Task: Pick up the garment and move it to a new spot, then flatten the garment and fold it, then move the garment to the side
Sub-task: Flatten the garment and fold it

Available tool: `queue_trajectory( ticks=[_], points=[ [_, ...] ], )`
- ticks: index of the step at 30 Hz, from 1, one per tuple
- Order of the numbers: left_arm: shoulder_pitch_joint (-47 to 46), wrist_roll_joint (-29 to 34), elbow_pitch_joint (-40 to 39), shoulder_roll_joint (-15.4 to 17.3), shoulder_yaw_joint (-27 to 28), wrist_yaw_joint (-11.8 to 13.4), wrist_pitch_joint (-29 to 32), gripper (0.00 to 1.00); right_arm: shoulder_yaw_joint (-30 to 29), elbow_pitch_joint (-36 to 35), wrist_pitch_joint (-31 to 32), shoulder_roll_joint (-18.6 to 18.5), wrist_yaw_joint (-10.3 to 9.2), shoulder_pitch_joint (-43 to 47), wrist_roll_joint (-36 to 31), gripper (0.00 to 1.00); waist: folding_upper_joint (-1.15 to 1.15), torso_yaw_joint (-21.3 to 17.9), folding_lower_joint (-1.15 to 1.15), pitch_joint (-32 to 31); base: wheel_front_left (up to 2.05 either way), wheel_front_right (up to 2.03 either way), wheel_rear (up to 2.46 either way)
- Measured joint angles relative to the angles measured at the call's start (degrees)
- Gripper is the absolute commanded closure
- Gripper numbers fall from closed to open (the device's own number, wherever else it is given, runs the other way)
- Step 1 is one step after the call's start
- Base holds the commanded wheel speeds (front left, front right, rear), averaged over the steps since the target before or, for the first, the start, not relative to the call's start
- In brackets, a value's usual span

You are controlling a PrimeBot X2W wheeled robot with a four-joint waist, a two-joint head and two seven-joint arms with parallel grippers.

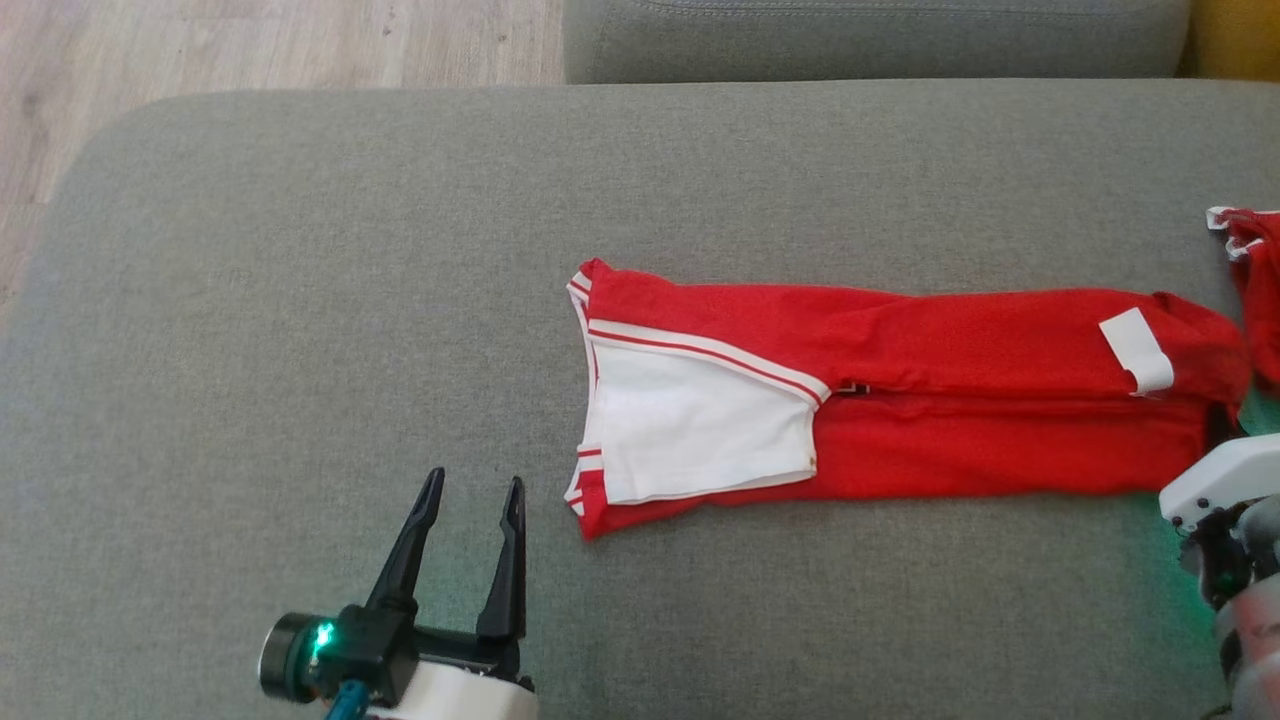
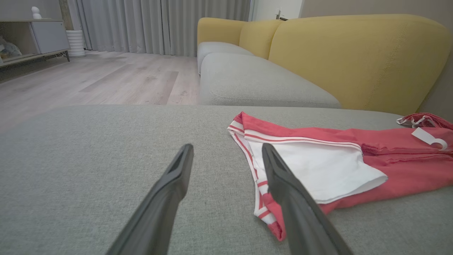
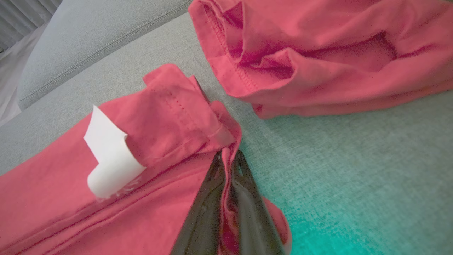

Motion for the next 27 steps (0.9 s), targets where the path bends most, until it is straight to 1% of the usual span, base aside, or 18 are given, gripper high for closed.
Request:
queue_trajectory(
  ticks=[6,12,15,18,21,22,25,27],
  points=[
    [0.0,0.0,-0.1,0.0,0.0,0.0,0.0,0.0,1.5,-1.1,-1.4,0.0,0.0,0.0,1.1,1.0,0.0,-0.2,0.0,-0.1,0.0,0.0,0.0],
    [0.0,-0.6,0.1,0.0,-0.1,0.0,0.0,0.0,3.4,-2.4,-1.4,-0.1,0.0,0.4,3.1,1.0,0.0,-0.2,0.0,-0.6,0.0,0.0,0.0],
    [0.0,-0.6,0.3,0.0,-0.3,0.0,0.0,0.0,5.1,-4.8,-2.1,0.0,0.0,0.7,4.7,1.0,0.0,0.0,0.0,-0.7,0.0,0.0,0.0],
    [0.0,-0.6,0.6,0.0,-0.4,0.0,0.0,0.0,9.1,-11.3,-2.1,1.1,0.0,1.3,8.8,1.0,0.0,0.3,0.0,-0.8,0.0,0.0,0.0],
    [0.0,-0.6,1.2,0.0,-0.4,-0.4,0.0,0.0,15.4,-20.0,-1.0,2.4,0.0,3.6,13.2,1.0,0.0,0.6,0.0,-1.4,0.0,0.0,0.0],
    [0.0,-0.6,1.2,0.0,-0.4,-0.4,0.0,0.0,15.4,-20.0,-1.0,2.4,0.0,3.6,13.2,1.0,0.0,0.6,0.0,-1.4,0.0,0.0,0.0],
    [0.0,-1.0,1.5,0.0,-0.5,-0.5,0.0,0.0,22.3,-29.2,0.7,2.8,0.0,7.4,17.8,1.0,0.0,1.2,0.0,-2.4,0.0,0.0,0.0],
    [0.0,-1.5,1.6,0.0,-1.0,-0.5,0.0,0.0,26.3,-34.0,1.7,3.0,0.0,9.6,20.2,1.0,0.0,1.7,0.0,-3.1,0.0,0.0,0.0]
  ],
)
